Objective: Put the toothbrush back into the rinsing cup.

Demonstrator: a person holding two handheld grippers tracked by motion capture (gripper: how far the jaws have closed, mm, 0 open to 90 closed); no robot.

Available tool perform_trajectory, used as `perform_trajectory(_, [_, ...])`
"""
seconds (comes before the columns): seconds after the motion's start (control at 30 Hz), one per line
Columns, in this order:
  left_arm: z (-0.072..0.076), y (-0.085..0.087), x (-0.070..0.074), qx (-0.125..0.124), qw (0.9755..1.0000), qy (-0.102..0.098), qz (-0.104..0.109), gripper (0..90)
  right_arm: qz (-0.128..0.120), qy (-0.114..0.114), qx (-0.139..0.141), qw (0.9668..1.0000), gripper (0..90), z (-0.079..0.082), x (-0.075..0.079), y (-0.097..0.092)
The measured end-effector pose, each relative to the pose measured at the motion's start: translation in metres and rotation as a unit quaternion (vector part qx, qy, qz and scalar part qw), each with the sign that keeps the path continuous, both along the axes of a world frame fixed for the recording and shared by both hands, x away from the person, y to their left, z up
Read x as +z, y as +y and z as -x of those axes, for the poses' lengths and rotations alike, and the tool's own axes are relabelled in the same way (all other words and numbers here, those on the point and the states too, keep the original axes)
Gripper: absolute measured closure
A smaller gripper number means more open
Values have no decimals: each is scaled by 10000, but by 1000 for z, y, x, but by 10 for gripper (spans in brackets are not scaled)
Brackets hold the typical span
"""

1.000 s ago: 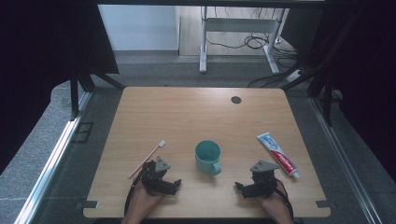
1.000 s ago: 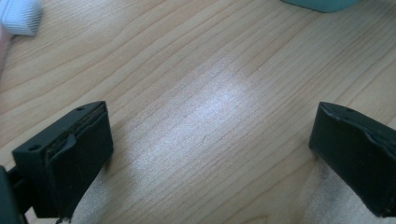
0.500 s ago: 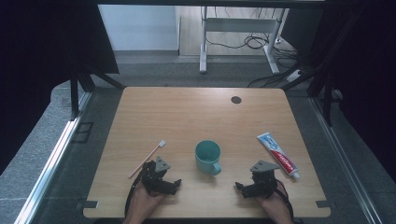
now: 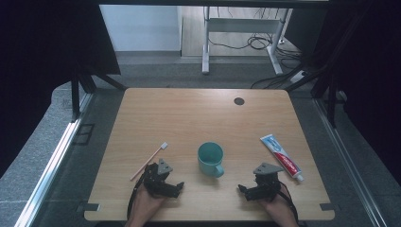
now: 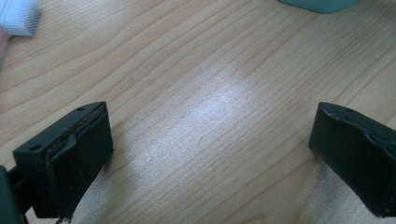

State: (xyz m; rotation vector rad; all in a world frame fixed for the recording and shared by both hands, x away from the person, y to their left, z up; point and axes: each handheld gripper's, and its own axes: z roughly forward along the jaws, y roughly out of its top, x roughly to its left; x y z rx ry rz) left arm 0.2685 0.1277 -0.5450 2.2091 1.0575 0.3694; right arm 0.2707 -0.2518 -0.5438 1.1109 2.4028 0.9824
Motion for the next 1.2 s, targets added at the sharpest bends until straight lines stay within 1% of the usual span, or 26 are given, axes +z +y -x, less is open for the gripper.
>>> perform_trajectory(0.37, [-1, -5, 3, -79, 9999, 64, -74, 13, 3, -11, -8, 10000, 0, 1, 0, 0])
perform_trajectory(0.47, [-1, -6, 6, -119, 9998, 80, -108, 14, 3, -10, -8, 10000, 0, 1, 0, 0])
perform_trajectory(0.57, [-2, -7, 8, -133, 9998, 79, -99, 22, 3, -9, -10, 10000, 0, 1, 0, 0])
perform_trajectory(0.67, [-4, -7, 14, -145, 9998, 100, -38, 27, 3, -8, -10, 10000, 0, 1, 0, 0])
perform_trajectory(0.83, [-7, -8, 15, -195, 9997, 144, -87, 33, 3, -9, -9, 10000, 0, 1, 0, 0])
perform_trajectory(1.1, [-14, -11, 19, -318, 9984, 380, -266, 29, 3, -8, -9, 10000, 0, 1, 0, 0])
perform_trajectory(1.2, [-17, -11, 20, -353, 9979, 440, -329, 30, 4, -8, -8, 10000, 0, 1, 0, 0])
